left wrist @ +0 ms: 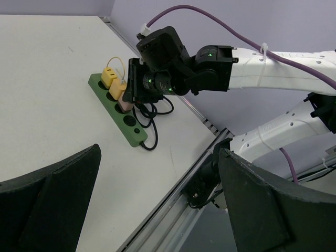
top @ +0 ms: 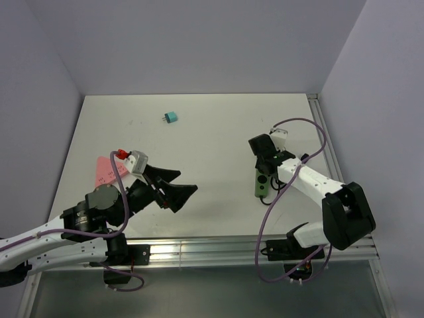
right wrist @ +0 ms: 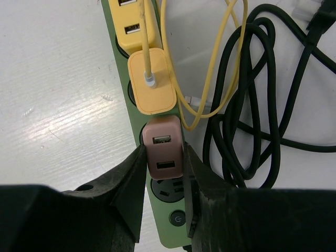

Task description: Insert the plug

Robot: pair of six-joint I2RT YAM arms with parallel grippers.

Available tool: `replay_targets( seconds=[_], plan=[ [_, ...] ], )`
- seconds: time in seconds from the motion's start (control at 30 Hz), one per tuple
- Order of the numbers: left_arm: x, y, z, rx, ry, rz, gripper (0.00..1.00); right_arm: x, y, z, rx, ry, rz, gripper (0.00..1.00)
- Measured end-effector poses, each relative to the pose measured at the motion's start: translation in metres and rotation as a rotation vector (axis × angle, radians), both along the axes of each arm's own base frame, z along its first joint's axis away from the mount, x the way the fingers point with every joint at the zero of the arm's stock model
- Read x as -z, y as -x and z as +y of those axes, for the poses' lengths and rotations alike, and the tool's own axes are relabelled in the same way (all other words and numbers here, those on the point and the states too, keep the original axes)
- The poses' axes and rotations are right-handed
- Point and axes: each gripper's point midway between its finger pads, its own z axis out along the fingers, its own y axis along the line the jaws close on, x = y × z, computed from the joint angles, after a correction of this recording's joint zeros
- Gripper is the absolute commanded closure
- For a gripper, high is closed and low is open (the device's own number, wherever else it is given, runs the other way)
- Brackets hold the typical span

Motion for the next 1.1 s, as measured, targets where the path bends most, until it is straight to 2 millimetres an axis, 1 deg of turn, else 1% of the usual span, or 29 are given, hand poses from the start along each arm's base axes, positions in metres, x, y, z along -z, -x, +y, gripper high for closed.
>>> replay_targets(
  seconds=[0.03,0.07,0.1,0.13,0.17,0.2,0.23,0.3,0.37,0.43,0.5,0.57,0.7,0.77,0.83,0.97,1.03,1.1],
  plan=[
    [0.000,0.000,0.000,-0.001,0.000,0.000,0.01,-0.001,0.000,0.000,0.000,0.001,-0.002,0.78],
    [0.000,0.000,0.000,-0.001,0.000,0.000,0.01,-0.002,0.000,0.000,0.000,0.002,-0.007,0.68],
    [0.000,0.000,0.000,-0.001,0.000,0.000,0.01,-0.005,0.000,0.000,0.000,0.000,-0.017,0.63],
    [0.000,0.000,0.000,-0.001,0.000,0.000,0.01,-0.007,0.000,0.001,-0.002,0.001,-0.021,0.61],
    [0.000,0.000,0.000,-0.002,0.000,0.000,0.01,-0.007,0.000,0.001,-0.004,0.000,-0.024,0.51],
    [0.000,0.000,0.000,-0.002,-0.001,0.000,0.01,-0.008,0.001,0.001,-0.002,-0.004,-0.028,0.47],
    [0.000,0.000,0.000,-0.002,-0.001,0.000,0.01,-0.006,0.004,0.003,-0.006,-0.023,-0.017,0.46],
    [0.001,0.000,-0.001,-0.002,-0.003,0.001,0.01,0.005,0.018,0.008,-0.029,-0.041,0.034,0.37],
    [0.002,-0.001,-0.002,-0.002,-0.007,0.003,0.01,0.014,0.033,0.011,-0.055,-0.049,0.091,0.31],
    [0.003,-0.001,-0.003,-0.002,-0.012,0.004,0.01,0.013,0.038,0.015,-0.072,-0.066,0.101,0.28],
    [0.004,-0.001,-0.003,-0.002,-0.014,0.005,0.00,0.005,0.038,0.020,-0.089,-0.083,0.079,0.25],
    [0.005,-0.001,-0.002,-0.003,-0.017,0.006,0.01,-0.007,0.039,0.027,-0.110,-0.096,0.050,0.24],
    [0.007,-0.002,-0.001,-0.012,-0.027,0.009,0.01,-0.037,0.042,0.045,-0.164,-0.144,-0.030,0.24],
    [0.009,-0.004,0.000,-0.022,-0.035,0.012,0.01,-0.052,0.047,0.049,-0.182,-0.175,-0.073,0.24],
    [0.012,-0.006,0.002,-0.037,-0.052,0.017,0.01,-0.070,0.052,0.049,-0.190,-0.212,-0.124,0.24],
    [0.013,-0.017,0.005,-0.105,-0.110,0.034,0.01,-0.113,0.063,0.044,-0.194,-0.318,-0.275,0.24],
    [0.011,-0.027,0.005,-0.166,-0.155,0.044,0.01,-0.135,0.070,0.042,-0.203,-0.375,-0.348,0.24],
    [0.007,-0.039,0.003,-0.228,-0.205,0.055,0.01,-0.149,0.076,0.040,-0.209,-0.415,-0.398,0.24]
  ],
)
